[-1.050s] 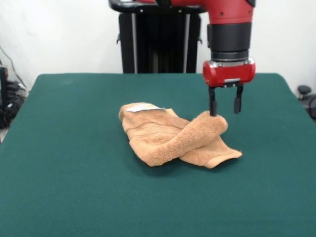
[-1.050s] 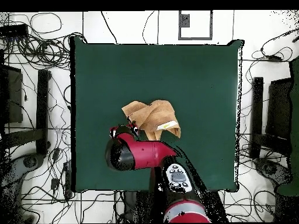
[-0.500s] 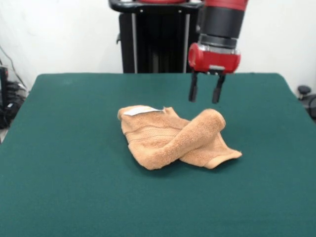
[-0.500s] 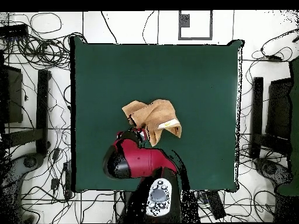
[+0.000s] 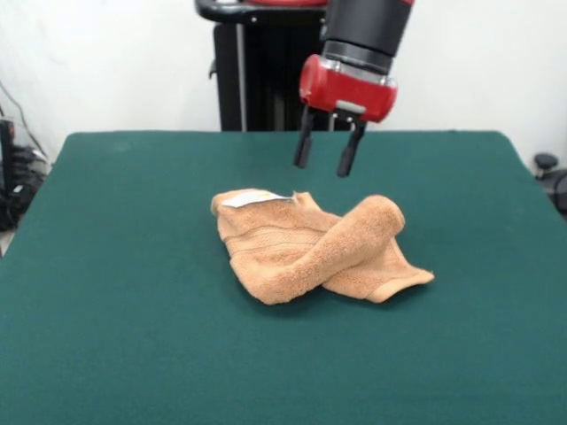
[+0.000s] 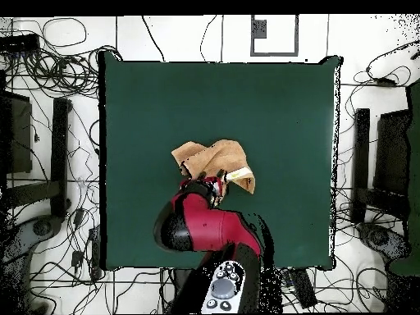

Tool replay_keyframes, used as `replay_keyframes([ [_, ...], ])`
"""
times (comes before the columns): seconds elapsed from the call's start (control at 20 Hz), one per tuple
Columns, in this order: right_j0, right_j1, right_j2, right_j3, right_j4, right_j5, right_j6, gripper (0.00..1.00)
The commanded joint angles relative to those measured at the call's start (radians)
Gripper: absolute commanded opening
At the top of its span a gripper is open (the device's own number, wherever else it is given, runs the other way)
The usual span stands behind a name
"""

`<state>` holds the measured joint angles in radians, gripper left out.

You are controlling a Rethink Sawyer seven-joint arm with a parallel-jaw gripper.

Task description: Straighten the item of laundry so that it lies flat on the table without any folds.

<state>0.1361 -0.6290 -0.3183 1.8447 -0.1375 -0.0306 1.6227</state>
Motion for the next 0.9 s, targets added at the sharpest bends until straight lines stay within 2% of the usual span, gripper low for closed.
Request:
replay_keyframes([
  [0.05, -0.078, 0.063, 0.141, -0.049, 0.046, 0.02, 0.179, 1.0],
  [0.2, -0.177, 0.033, 0.275, 0.006, 0.036, 0.041, 0.182, 1.0],
  [0.35, -0.21, 0.038, 0.33, 0.026, 0.033, 0.029, 0.191, 1.0],
  [0.9, -0.219, 0.061, 0.374, 0.058, 0.042, -0.017, 0.226, 1.0],
])
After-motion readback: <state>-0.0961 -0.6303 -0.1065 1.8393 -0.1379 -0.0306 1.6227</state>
